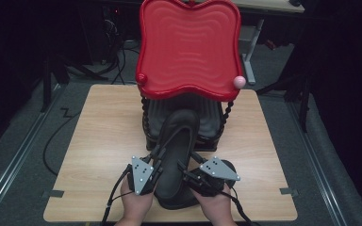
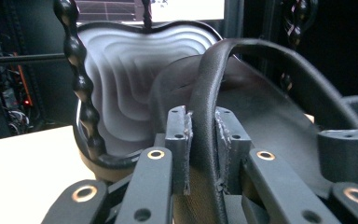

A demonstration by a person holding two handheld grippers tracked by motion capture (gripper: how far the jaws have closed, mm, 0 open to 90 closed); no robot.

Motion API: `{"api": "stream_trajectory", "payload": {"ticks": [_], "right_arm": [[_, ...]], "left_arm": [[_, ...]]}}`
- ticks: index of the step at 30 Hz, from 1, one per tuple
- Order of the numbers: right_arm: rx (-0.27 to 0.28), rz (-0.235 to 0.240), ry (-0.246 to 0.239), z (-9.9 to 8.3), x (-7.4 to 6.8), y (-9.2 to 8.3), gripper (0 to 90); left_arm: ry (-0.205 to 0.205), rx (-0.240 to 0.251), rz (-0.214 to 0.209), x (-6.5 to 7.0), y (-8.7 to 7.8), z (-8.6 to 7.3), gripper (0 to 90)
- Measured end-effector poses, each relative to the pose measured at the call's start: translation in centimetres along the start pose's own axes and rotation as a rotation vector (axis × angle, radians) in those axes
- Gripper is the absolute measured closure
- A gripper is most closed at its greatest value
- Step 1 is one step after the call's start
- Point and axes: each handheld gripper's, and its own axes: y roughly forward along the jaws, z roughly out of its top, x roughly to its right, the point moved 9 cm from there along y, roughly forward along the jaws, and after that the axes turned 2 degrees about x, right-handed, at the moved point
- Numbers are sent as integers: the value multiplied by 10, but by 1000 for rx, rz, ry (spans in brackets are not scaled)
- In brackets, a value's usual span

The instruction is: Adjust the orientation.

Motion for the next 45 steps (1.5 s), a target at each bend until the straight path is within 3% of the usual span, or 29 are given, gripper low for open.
{"api": "stream_trajectory", "payload": {"ticks": [2, 7, 16, 23, 28, 32, 35, 39, 42, 44, 45], "right_arm": [[21, -18, -11, 2, 3, 1, 581], [75, -85, -36, 10, 17, 10, 745], [127, -176, -94, 30, 39, 40, 798], [103, -243, -75, 25, 52, 56, 809], [92, -254, -59, 19, 55, 58, 808], [86, -281, -36, 16, 62, 59, 832], [82, -282, -39, 15, 63, 58, 837], [78, -294, -48, 14, 63, 58, 838], [83, -298, -44, 15, 63, 59, 838], [83, -295, -41, 15, 62, 60, 838], [85, -298, -42, 15, 62, 61, 837]], "left_arm": [[5, 10, -1, -1, 3, 2, 774], [25, 19, -1, -2, 17, 2, 757], [35, 10, 23, -20, 60, 2, 752], [54, -34, 23, -21, 79, -11, 743], [39, -30, -8, -18, 82, -11, 714], [8, -70, -74, -8, 77, -15, 579], [25, -72, -74, -3, 65, -16, 517], [51, -56, -93, 6, 47, -17, 498], [37, -56, -106, 13, 40, -19, 500], [46, -53, -72, 12, 40, -21, 541], [52, -48, -49, 8, 41, -21, 613]]}}
